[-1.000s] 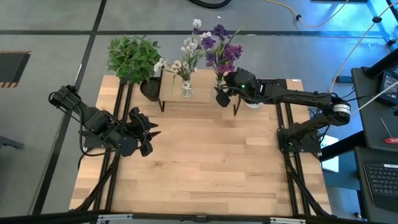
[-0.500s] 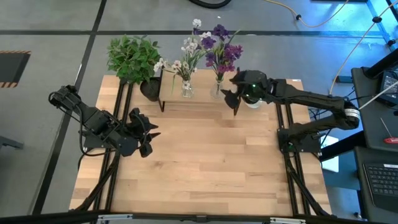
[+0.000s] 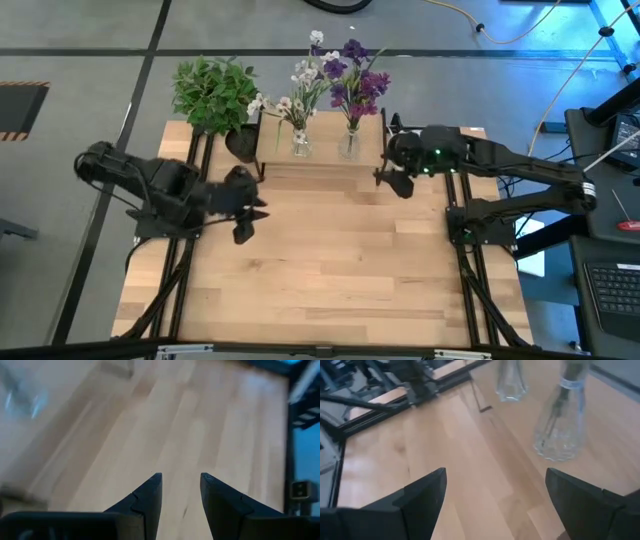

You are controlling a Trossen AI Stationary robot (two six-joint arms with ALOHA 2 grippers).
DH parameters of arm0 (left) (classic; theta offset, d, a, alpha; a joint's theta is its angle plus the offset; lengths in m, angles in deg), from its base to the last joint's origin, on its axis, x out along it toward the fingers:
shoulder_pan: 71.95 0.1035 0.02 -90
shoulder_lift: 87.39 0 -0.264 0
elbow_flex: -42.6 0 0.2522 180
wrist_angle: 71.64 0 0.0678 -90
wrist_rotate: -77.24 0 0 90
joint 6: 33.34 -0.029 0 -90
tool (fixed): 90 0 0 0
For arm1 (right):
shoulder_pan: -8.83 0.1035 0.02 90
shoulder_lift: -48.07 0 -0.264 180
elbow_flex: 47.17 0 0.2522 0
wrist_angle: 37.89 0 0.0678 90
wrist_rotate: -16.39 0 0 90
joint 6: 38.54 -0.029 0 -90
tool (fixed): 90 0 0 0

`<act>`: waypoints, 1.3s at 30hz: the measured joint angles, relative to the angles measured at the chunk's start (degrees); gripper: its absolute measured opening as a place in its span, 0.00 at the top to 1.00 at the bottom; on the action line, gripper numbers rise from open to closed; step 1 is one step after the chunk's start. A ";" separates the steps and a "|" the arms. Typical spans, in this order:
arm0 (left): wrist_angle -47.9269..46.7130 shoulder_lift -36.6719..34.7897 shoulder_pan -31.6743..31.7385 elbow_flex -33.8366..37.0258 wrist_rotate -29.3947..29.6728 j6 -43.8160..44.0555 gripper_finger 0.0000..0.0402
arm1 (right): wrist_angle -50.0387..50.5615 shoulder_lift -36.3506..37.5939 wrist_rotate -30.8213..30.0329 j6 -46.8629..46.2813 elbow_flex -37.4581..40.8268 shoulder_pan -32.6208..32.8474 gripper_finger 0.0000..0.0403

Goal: Pick and place flowers into a vace then onto a shelf
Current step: Return to Home Position

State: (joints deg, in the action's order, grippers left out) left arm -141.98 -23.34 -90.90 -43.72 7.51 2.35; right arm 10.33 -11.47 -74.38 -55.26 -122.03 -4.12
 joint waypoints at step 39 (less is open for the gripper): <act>32.76 -55.22 32.57 40.20 -15.27 -17.82 0.68 | -15.77 14.71 -10.18 -12.88 23.00 11.78 0.16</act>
State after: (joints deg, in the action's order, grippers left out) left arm -109.21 -78.56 -58.32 -3.52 -7.76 -15.47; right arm -5.43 3.23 -84.56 -68.14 -99.03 7.66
